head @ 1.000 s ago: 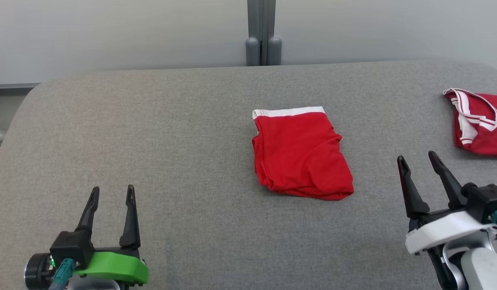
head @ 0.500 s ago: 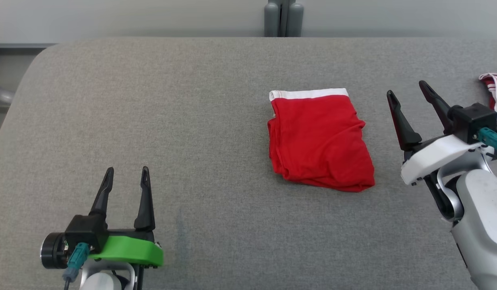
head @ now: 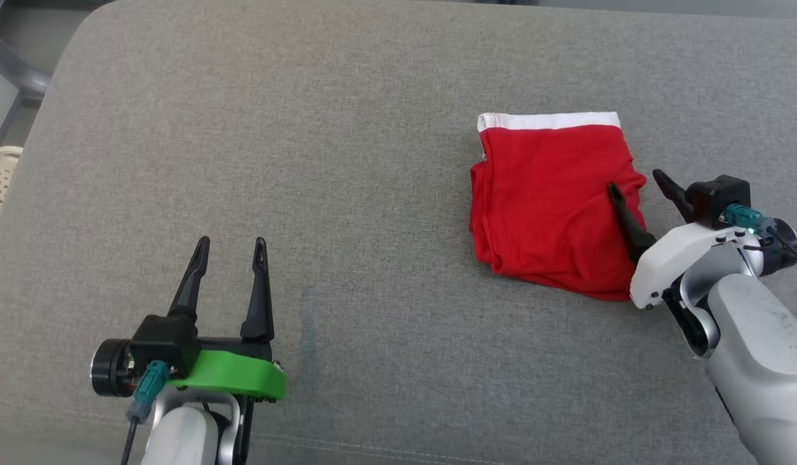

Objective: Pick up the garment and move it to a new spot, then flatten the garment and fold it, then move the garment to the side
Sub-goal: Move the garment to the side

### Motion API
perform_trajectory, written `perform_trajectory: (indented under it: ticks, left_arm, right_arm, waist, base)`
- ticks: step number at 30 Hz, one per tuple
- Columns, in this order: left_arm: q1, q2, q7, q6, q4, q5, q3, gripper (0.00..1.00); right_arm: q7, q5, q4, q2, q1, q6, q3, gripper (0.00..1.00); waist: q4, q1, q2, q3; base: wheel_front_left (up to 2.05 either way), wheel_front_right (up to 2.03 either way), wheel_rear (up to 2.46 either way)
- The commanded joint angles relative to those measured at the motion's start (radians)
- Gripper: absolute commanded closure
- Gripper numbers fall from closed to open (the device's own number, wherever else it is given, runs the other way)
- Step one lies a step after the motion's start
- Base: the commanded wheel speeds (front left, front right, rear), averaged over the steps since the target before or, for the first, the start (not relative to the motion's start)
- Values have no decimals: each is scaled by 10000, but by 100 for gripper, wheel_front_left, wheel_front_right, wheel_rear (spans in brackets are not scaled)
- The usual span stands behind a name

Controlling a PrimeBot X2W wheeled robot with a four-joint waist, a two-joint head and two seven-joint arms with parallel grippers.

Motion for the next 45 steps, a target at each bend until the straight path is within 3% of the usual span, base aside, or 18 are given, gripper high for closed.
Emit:
perform_trajectory:
  ticks: [1,7,8,10,22,33,45]
  left_arm:
    - [-200,-33,-83,38,39,-50,-16,0]
    - [-292,-62,-72,92,-13,-41,-62,0]
    - [-291,-70,-73,101,-29,-42,-58,0]
    - [-286,-83,-74,122,-47,-38,-51,0]
    - [-320,-116,-67,173,-267,80,52,0]
    - [-770,-87,-68,132,-512,465,112,0]
    - [-1646,192,-66,134,-800,1034,-114,0]
  right_arm:
    - [-123,99,255,52,-122,-13,90,0]
    - [-332,410,1442,302,-136,-13,402,0]
    - [-323,529,1594,370,-75,-11,497,29]
    - [-390,706,1730,475,-81,-8,686,100]
    - [-607,987,1624,-436,-1497,-19,1985,100]
    - [-194,1403,409,-2758,-3130,-19,3535,100]
    - [79,2564,-290,-5443,-4558,-19,3981,100]
  waist:
    - [145,0,0,184]
    - [144,0,0,272]
    - [122,0,0,284]
    - [70,0,0,309]
    - [-636,0,0,573]
    - [-2265,0,0,1502]
    - [-3915,0,0,2762]
  base:
    - [0,0,0]
    - [0,0,0]
    - [0,0,0]
    - [0,0,0]
    - [0,0,0]
    - [0,0,0]
    - [0,0,0]
